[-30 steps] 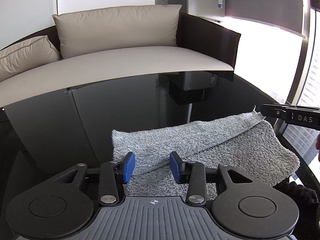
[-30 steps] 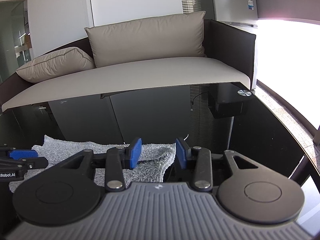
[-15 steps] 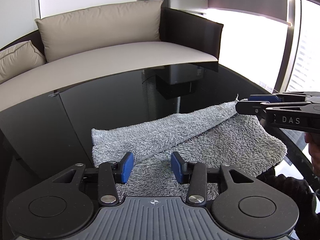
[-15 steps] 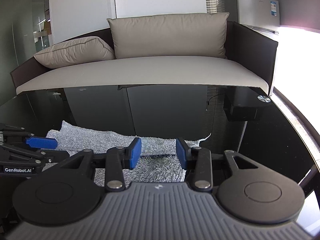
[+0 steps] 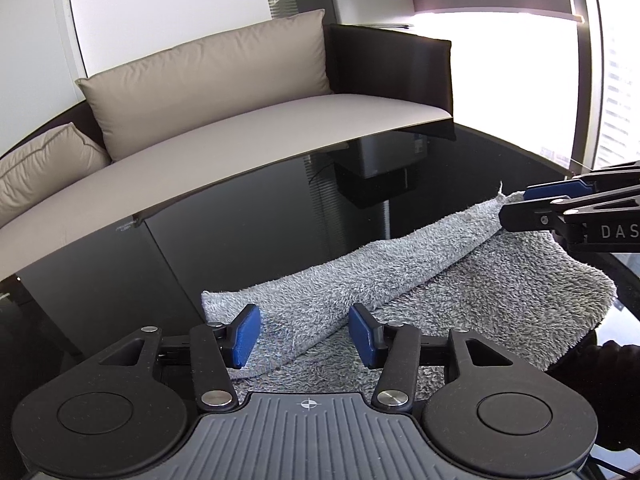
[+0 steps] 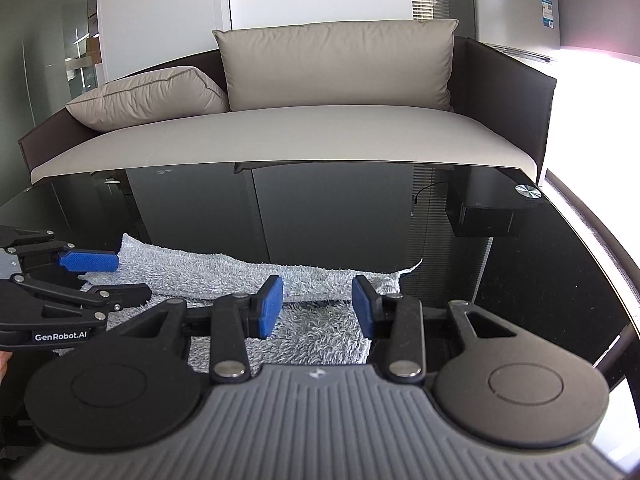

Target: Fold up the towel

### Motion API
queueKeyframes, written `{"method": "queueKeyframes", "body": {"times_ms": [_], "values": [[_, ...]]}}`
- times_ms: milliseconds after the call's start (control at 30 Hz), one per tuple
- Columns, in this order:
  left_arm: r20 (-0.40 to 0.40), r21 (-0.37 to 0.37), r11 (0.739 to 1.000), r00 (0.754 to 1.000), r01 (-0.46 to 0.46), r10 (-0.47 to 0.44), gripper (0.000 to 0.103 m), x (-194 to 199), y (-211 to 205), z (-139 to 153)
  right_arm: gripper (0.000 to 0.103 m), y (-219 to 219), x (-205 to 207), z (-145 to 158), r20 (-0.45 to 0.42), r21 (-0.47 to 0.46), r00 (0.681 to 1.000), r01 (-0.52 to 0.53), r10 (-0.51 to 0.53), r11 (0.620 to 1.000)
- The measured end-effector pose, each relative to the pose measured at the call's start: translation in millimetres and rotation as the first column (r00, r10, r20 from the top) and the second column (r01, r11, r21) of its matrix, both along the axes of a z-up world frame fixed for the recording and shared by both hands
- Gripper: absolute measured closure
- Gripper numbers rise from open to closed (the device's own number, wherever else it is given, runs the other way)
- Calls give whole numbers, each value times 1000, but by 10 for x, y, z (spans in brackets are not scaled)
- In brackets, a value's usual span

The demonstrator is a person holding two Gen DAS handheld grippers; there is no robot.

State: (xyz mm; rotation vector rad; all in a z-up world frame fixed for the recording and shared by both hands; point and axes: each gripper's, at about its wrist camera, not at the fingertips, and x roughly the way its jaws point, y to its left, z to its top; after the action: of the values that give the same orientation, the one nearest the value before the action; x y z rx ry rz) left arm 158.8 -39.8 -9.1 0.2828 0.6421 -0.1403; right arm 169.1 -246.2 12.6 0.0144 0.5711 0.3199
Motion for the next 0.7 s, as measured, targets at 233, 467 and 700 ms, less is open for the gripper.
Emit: {"method": "queueKeyframes", "body": {"times_ms": [233, 467, 700], "values": [[19, -4, 999, 999, -39, 39, 56, 90, 23, -8, 63, -9, 3, -7, -9, 9, 1000, -2, 2, 1000], [31, -45, 993, 993, -109, 110, 56, 161, 197, 73, 63, -18, 24, -15, -19, 14, 1000, -12, 12, 1000], [11, -67, 993, 995, -95, 96, 53, 82, 312, 168, 63, -12, 29, -11, -17, 16, 999, -27, 27, 1000]]}}
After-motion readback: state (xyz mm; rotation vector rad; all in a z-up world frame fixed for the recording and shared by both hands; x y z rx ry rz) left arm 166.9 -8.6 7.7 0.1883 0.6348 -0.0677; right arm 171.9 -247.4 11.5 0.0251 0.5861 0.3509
